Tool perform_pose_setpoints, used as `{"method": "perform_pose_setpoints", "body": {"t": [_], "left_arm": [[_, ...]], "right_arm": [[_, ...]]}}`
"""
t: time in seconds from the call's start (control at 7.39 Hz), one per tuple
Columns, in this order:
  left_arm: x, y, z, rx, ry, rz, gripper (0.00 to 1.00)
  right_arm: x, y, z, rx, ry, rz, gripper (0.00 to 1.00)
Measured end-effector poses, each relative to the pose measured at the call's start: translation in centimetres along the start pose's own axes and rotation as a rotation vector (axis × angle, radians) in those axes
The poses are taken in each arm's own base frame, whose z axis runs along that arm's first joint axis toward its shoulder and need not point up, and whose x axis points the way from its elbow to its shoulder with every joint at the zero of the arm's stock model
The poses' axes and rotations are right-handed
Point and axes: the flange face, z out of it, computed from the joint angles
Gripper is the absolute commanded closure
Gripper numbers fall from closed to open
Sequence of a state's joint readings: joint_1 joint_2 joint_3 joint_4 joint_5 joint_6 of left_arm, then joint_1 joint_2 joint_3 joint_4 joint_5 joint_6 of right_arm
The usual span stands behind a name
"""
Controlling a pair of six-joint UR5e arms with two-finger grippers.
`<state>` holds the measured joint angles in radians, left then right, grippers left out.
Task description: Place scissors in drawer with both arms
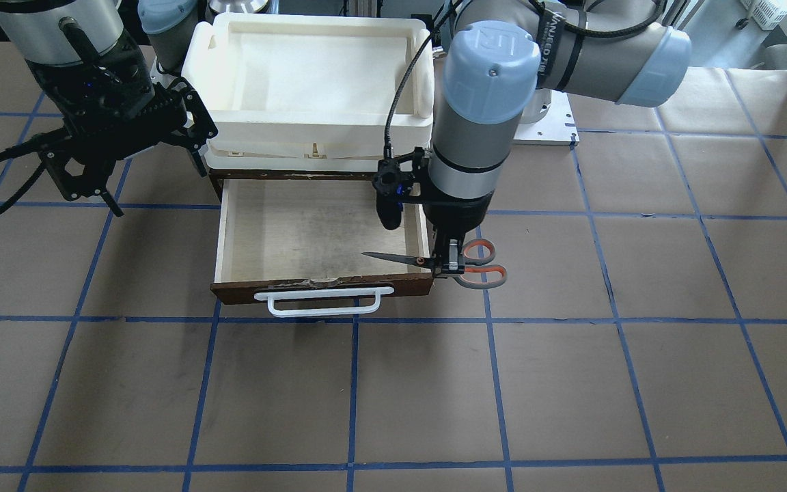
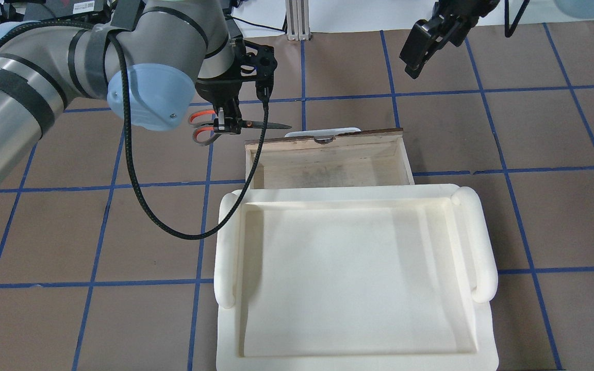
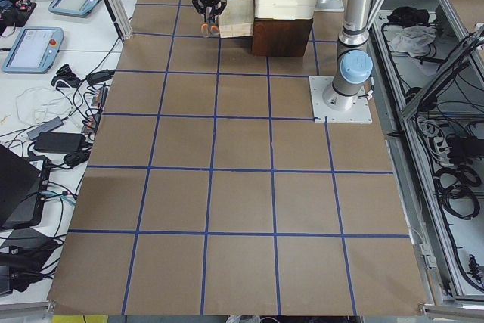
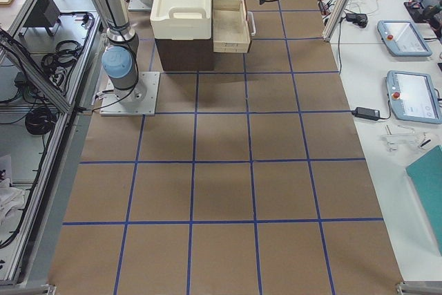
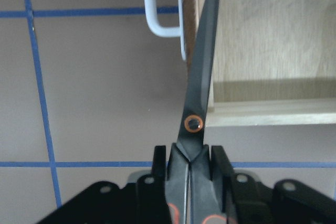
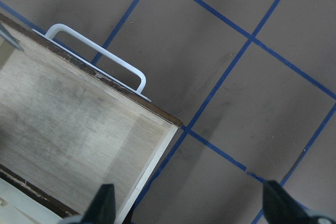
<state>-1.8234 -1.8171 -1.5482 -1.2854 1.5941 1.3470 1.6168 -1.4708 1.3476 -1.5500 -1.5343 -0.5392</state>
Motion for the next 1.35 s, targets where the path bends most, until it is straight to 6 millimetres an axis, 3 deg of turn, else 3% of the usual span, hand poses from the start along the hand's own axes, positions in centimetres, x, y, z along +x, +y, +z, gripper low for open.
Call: {"method": "perform_pose_setpoints", "body": {"t": [0.41,0.95,1.08,1.22,1.35], "left_arm": [[3.1,-5.6,1.1,0.004,0.024,0.081,1.00],[5.9,-9.5,2.8,0.001,0.049,0.164,1.00],[6.3,-9.8,3.2,0.000,0.055,0.173,0.89],[6.4,-9.9,3.4,0.000,0.058,0.177,0.61],[6.4,-10.0,3.5,-0.001,0.058,0.178,0.42]], "right_arm": [[-1.0,1.8,0.0,-0.080,-0.024,0.143,0.00],[-2.0,3.0,1.3,-0.139,-0.046,0.275,0.00],[-2.2,3.3,1.5,-0.145,-0.046,0.282,0.00],[-2.2,3.4,1.7,-0.148,-0.046,0.285,0.00],[-2.3,3.4,1.7,-0.149,-0.046,0.285,0.00]]}}
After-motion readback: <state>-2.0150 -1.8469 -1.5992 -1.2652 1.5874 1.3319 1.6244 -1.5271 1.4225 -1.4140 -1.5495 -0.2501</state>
